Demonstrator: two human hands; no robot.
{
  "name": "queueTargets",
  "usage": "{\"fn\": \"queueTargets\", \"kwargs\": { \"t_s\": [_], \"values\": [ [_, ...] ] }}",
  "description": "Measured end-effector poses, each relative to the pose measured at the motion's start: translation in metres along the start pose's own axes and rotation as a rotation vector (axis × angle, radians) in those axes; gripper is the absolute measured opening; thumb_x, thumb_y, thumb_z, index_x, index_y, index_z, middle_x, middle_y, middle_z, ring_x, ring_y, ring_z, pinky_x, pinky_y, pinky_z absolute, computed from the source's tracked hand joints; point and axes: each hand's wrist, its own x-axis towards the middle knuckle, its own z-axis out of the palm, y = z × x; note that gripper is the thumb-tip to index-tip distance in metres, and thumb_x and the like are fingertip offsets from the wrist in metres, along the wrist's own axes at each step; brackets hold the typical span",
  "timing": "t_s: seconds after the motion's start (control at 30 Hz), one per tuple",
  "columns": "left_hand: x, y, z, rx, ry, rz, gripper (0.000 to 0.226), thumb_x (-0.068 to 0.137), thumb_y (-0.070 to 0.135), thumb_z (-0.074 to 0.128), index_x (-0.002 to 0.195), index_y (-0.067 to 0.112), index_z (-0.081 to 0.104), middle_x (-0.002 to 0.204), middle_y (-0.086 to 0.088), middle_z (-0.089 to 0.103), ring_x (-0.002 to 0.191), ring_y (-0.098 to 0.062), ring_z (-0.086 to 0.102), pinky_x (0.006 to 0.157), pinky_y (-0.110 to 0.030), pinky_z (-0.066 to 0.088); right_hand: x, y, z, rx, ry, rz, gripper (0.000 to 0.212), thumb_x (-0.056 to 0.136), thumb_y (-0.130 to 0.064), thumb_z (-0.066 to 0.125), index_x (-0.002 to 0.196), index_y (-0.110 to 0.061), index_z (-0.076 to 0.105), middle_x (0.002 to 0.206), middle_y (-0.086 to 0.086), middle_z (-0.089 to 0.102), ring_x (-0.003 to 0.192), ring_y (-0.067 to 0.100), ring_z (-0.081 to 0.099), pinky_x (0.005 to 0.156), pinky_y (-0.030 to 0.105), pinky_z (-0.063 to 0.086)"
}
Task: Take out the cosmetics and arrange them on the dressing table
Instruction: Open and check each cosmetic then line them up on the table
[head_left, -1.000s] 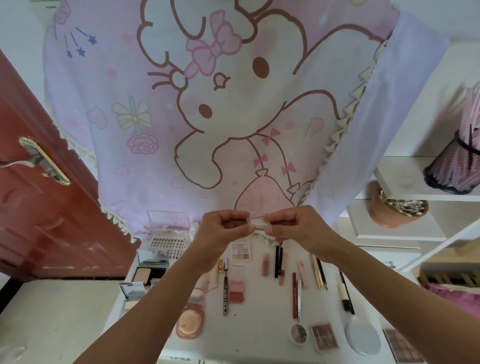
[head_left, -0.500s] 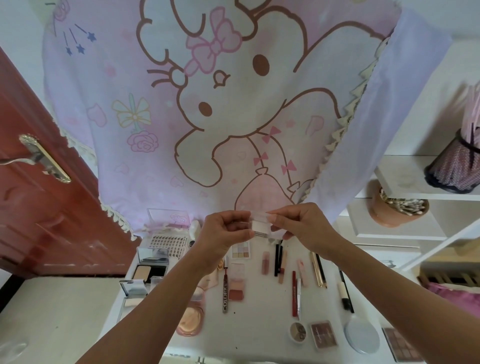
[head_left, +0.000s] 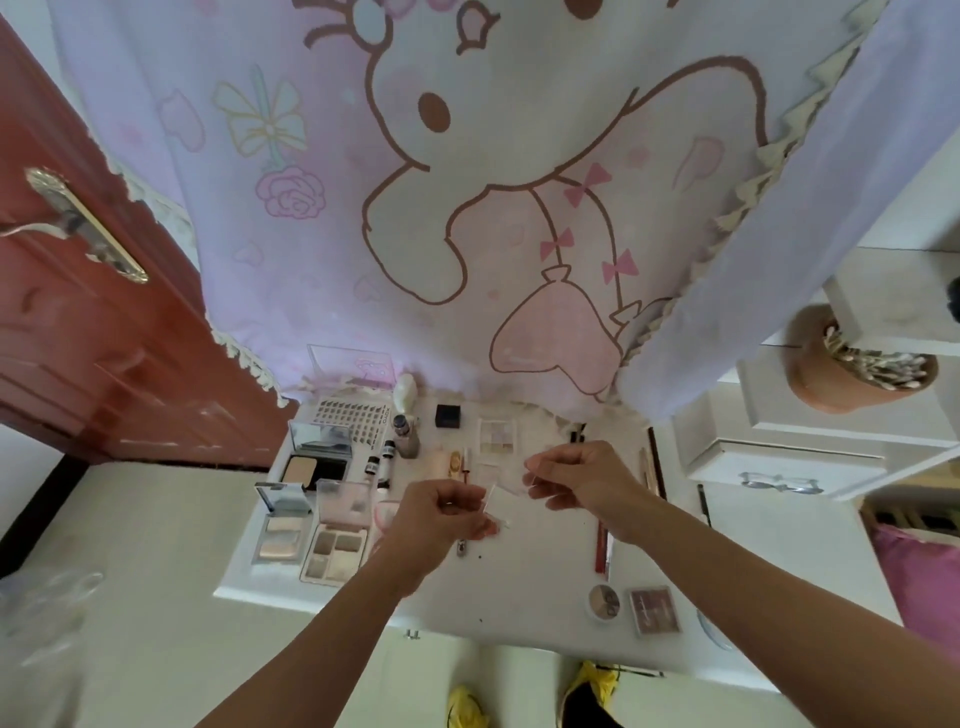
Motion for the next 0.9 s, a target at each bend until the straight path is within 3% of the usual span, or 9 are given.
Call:
{"fn": "queueTargets", "kwargs": {
  "t_s": [0.13, 0.33, 0.47, 0.57, 0.63, 0.7, 0.8, 0.9],
  "values": [
    [0.001, -0.048, 0.004, 0.120, 0.028, -0.124, 0.021, 0.083, -0.012, 0.060, 0.100, 0.000, 0.067, 0.094, -0.022, 0.067, 0.074, -0.022, 0.067, 0.066, -0.024, 0.057, 0.019, 0.044, 0.016, -0.102, -0.048, 0.111, 0.013, 0.089, -0.009, 0.070, 0.099, -0.001, 0.073, 0.093, 0.015, 0.075, 0.077, 0.019, 0.071, 0.068, 0.027, 0.057],
    [0.006, -0.104, 0.009, 0.303, 0.030, -0.311, 0.035, 0.085, -0.001, 0.059, 0.120, -0.001, 0.059, 0.094, -0.008, 0.060, 0.074, -0.025, 0.063, 0.074, -0.042, 0.057, 0.042, 0.096, 0.038, -0.190, -0.091, 0.254, 0.011, 0.087, -0.009, 0.073, 0.094, 0.000, 0.073, 0.094, 0.018, 0.073, 0.073, 0.017, 0.068, 0.066, 0.028, 0.056],
    [0.009, -0.119, 0.013, 0.360, -0.008, -0.394, 0.045, 0.084, 0.004, 0.060, 0.128, 0.004, 0.055, 0.094, -0.004, 0.059, 0.077, -0.024, 0.062, 0.079, -0.042, 0.057, 0.054, 0.118, 0.046, -0.208, -0.094, 0.323, 0.011, 0.085, -0.010, 0.075, 0.093, -0.002, 0.073, 0.088, 0.015, 0.072, 0.068, 0.016, 0.066, 0.063, 0.026, 0.056],
    [0.011, -0.126, 0.014, 0.426, -0.030, -0.382, 0.042, 0.084, 0.005, 0.060, 0.125, 0.006, 0.057, 0.091, -0.003, 0.057, 0.083, -0.025, 0.059, 0.084, -0.039, 0.053, 0.058, 0.126, 0.050, -0.196, -0.095, 0.348, 0.004, 0.085, -0.007, 0.074, 0.087, -0.003, 0.073, 0.082, 0.014, 0.069, 0.065, 0.015, 0.064, 0.061, 0.026, 0.055],
    [0.012, -0.127, 0.015, 0.483, -0.033, -0.354, 0.027, 0.082, 0.005, 0.060, 0.109, 0.006, 0.062, 0.090, -0.007, 0.058, 0.079, -0.025, 0.058, 0.080, -0.040, 0.053, 0.061, 0.129, 0.052, -0.191, -0.091, 0.353, 0.002, 0.085, -0.005, 0.074, 0.084, -0.004, 0.072, 0.078, 0.013, 0.068, 0.063, 0.015, 0.063, 0.060, 0.026, 0.055],
    [0.012, -0.129, 0.016, 0.528, -0.026, -0.334, 0.025, 0.081, 0.005, 0.060, 0.105, 0.001, 0.064, 0.089, -0.010, 0.058, 0.077, -0.026, 0.058, 0.075, -0.039, 0.052, 0.063, 0.132, 0.054, -0.202, -0.093, 0.358, 0.004, 0.085, -0.005, 0.074, 0.081, -0.006, 0.072, 0.077, 0.014, 0.067, 0.062, 0.016, 0.063, 0.059, 0.025, 0.055],
    [0.013, -0.131, 0.017, 0.584, -0.026, -0.307, 0.019, 0.082, 0.005, 0.059, 0.101, 0.010, 0.063, 0.090, -0.008, 0.055, 0.081, -0.024, 0.053, 0.072, -0.030, 0.045, 0.065, 0.135, 0.056, -0.213, -0.089, 0.378, 0.006, 0.085, -0.004, 0.074, 0.080, -0.005, 0.072, 0.076, 0.017, 0.067, 0.060, 0.018, 0.063, 0.058, 0.026, 0.056],
    [0.014, -0.134, 0.017, 0.611, -0.037, -0.290, 0.031, 0.085, 0.007, 0.058, 0.116, 0.005, 0.061, 0.095, -0.006, 0.051, 0.086, -0.020, 0.049, 0.073, -0.025, 0.040, 0.066, 0.136, 0.056, -0.225, -0.079, 0.397, 0.006, 0.085, -0.006, 0.074, 0.079, -0.005, 0.071, 0.074, 0.017, 0.068, 0.059, 0.019, 0.063, 0.060, 0.029, 0.058]
  ]
}}
